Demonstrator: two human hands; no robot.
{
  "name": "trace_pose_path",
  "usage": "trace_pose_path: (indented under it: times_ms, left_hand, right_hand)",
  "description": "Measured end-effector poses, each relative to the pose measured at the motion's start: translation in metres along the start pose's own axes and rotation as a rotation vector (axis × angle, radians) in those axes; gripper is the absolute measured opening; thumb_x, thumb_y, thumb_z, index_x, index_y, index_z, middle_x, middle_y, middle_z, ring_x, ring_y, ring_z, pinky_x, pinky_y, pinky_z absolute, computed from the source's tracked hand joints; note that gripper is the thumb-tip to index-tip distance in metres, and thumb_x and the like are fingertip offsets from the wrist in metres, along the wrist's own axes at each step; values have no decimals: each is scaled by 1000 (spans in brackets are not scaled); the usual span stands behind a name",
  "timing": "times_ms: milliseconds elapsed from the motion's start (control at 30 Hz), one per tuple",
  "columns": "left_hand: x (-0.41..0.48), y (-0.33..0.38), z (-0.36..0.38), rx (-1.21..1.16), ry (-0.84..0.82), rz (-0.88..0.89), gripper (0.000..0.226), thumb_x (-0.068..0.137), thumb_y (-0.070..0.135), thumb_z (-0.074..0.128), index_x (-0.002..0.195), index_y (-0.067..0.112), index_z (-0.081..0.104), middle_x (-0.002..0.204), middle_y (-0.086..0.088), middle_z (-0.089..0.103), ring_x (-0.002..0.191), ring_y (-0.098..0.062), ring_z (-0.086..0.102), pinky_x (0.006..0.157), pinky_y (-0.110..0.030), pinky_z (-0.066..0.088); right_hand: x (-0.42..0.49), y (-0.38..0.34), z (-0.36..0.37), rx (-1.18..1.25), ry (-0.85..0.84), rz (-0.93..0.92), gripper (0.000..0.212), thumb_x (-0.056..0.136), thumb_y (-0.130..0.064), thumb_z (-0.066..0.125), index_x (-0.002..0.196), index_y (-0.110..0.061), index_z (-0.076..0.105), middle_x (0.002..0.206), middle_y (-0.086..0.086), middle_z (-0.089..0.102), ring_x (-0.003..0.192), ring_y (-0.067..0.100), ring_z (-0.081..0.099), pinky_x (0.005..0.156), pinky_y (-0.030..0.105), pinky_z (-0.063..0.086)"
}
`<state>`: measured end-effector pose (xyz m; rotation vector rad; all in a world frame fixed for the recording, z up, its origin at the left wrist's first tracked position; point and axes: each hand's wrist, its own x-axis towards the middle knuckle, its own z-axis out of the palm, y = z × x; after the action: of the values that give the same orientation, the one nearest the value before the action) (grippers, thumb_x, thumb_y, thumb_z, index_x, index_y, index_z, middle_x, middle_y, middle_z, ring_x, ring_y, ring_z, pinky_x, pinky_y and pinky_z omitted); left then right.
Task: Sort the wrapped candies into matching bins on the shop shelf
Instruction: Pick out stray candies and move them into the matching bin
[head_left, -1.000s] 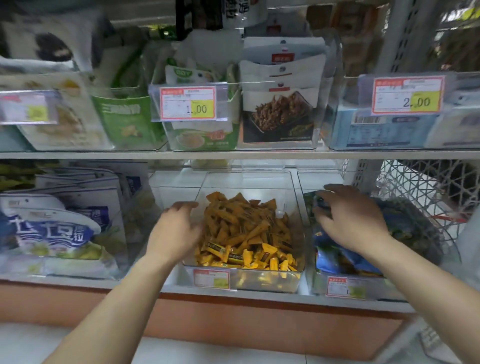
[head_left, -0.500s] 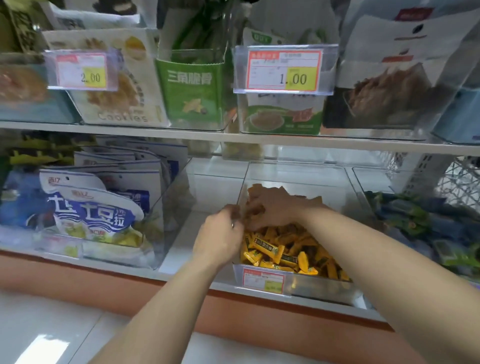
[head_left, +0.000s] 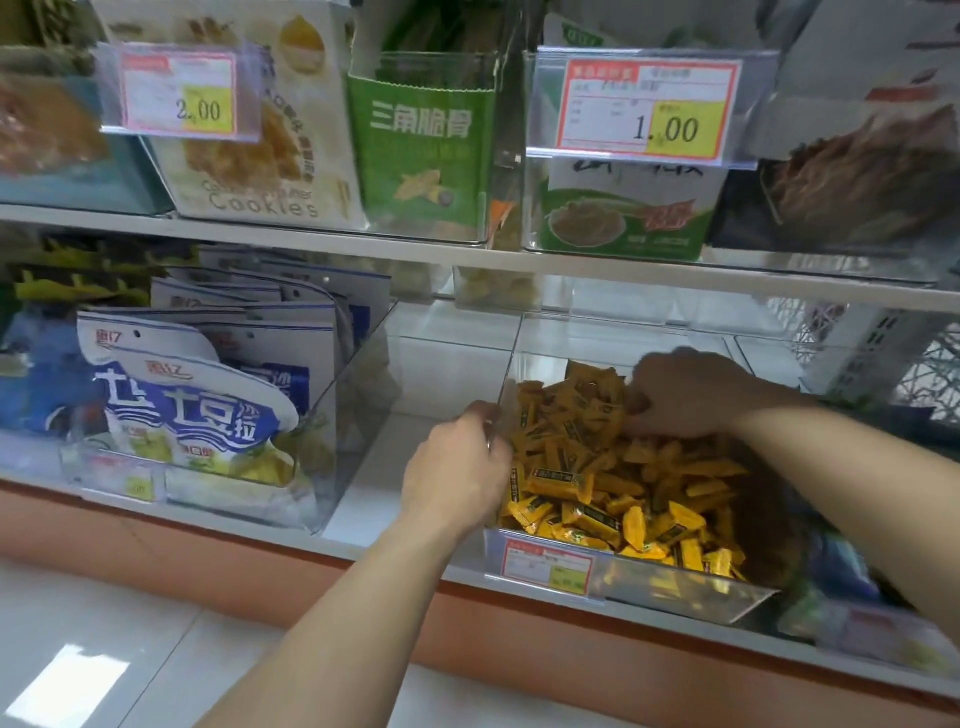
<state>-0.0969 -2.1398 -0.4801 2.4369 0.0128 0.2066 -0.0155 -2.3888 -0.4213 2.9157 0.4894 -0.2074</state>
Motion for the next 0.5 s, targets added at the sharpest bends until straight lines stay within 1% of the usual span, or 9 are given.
trace_pose_path:
  times_ms: [67, 100, 133, 200, 267, 300, 333, 433, 500]
  left_hand:
    - [0, 1, 0, -21, -5, -4, 32, 94, 32, 46, 124, 32, 58, 115, 1, 70, 99, -26, 67, 82, -37, 55]
    - [-1, 1, 1, -24, -7, -4, 31, 94, 32, 46, 123, 31, 58, 115, 0, 70, 99, -26, 67, 83, -38, 55]
    - [-1, 1, 0, -23, -9, -5, 31, 94, 32, 46, 123, 31, 58, 114, -1, 70, 98, -27, 67, 83, -39, 55]
    - [-1, 0, 0, -19, -12, -12, 32, 94, 34, 45, 123, 32, 58, 115, -2, 70, 98, -28, 66, 84, -41, 55]
    - [-1, -2, -1, -4, -19, -20, 34, 94, 36, 44, 125, 33, 57, 117, -1, 69, 101, -28, 66, 85, -43, 55]
    - [-1, -3, -2, 7, -23, -22, 34, 94, 36, 44, 126, 34, 56, 119, 0, 69, 102, -28, 66, 85, -43, 55]
    - [-1, -4, -2, 16, -27, -21, 35, 94, 36, 44, 127, 34, 56, 119, 1, 68, 102, -27, 66, 85, -43, 55]
    - [-1, -5, -4, 29, -33, -12, 35, 94, 37, 45, 127, 36, 55, 120, 3, 69, 104, -27, 66, 86, -43, 55]
    - [0, -5, -5, 24, -31, -10, 34, 94, 37, 45, 126, 36, 56, 119, 4, 69, 104, -27, 66, 86, -43, 55]
  right_hand:
    - [9, -29, -4, 147, 195, -115, 19, 85, -55, 56, 81, -38, 65, 101, -7, 61, 97, 21, 59, 82, 40, 53]
    - [16, -47, -4, 255, 201, -185, 18, 86, -53, 57, 91, -39, 68, 108, -8, 62, 103, 18, 59, 87, 41, 52]
    - [22, -63, -2, 339, 140, -254, 22, 88, -53, 58, 101, -39, 69, 114, -10, 62, 107, 15, 58, 91, 40, 50]
    - [35, -86, 6, 404, -110, -307, 34, 90, -59, 57, 115, -38, 66, 122, -9, 61, 116, 16, 55, 98, 40, 46]
    - [42, -92, 18, 266, -333, -279, 50, 90, -69, 48, 131, -43, 59, 147, -3, 49, 139, 26, 39, 113, 50, 33]
    - [42, -91, 25, 164, -376, -282, 56, 90, -73, 42, 138, -46, 53, 157, -2, 37, 147, 29, 26, 117, 56, 25]
    - [41, -88, 30, 92, -362, -293, 58, 90, -74, 39, 141, -47, 49, 160, -4, 32, 148, 30, 23, 117, 57, 23]
    - [32, -67, 29, 75, -210, -316, 54, 90, -69, 44, 134, -42, 58, 143, -7, 51, 132, 23, 47, 107, 47, 41]
    - [23, -46, 25, 36, -169, -312, 51, 87, -72, 46, 123, -40, 64, 132, -7, 58, 122, 20, 54, 100, 44, 46]
